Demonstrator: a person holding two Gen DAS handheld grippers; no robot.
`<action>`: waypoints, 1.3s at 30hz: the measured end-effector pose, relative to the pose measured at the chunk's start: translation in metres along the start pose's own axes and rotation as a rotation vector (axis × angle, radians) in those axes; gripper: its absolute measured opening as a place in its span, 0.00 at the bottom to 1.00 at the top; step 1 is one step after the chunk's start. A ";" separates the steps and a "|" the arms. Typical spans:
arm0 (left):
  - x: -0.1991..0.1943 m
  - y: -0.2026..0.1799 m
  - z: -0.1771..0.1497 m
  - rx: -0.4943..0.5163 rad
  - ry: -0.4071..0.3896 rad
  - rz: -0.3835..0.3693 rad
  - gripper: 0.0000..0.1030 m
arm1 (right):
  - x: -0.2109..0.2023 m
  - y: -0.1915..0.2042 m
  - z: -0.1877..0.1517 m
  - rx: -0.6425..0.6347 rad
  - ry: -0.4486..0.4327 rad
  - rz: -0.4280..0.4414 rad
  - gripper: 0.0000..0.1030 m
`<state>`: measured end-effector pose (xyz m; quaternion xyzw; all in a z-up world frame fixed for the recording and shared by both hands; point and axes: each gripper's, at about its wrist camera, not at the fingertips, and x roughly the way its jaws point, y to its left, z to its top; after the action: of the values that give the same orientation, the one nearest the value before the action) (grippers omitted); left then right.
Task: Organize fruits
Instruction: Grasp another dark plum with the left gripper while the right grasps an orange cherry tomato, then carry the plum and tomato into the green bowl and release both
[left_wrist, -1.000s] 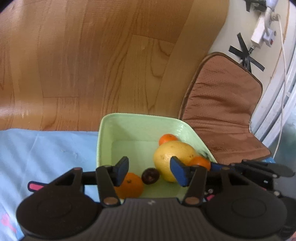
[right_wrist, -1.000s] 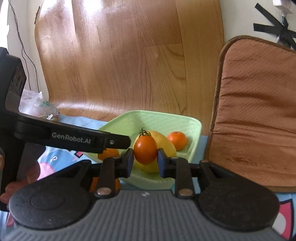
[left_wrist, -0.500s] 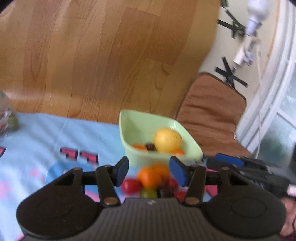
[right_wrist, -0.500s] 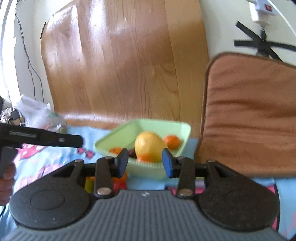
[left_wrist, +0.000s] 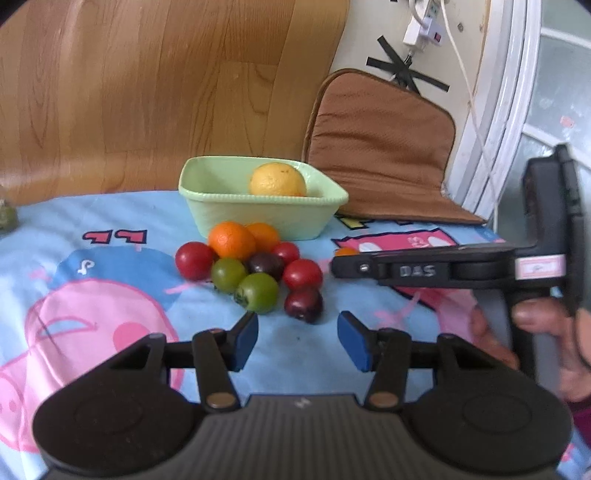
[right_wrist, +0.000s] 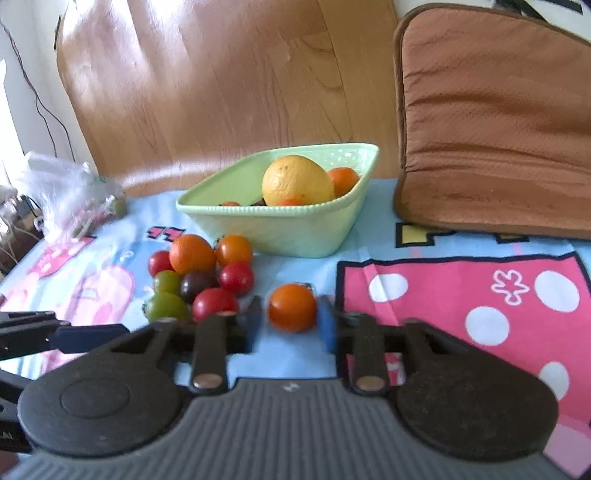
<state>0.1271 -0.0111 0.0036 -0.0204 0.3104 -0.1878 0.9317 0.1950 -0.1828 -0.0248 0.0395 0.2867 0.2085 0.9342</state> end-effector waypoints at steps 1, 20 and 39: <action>0.003 -0.002 0.000 0.009 0.003 0.012 0.47 | -0.002 -0.002 -0.001 0.000 -0.003 0.002 0.30; 0.023 -0.015 0.005 0.014 0.020 0.034 0.27 | -0.035 -0.005 -0.024 0.009 -0.033 0.017 0.31; -0.068 -0.014 -0.061 0.063 0.051 -0.042 0.36 | -0.097 0.057 -0.082 -0.274 -0.001 0.081 0.32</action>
<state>0.0364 0.0055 -0.0047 0.0072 0.3274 -0.2174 0.9195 0.0565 -0.1744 -0.0319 -0.0767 0.2533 0.2831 0.9218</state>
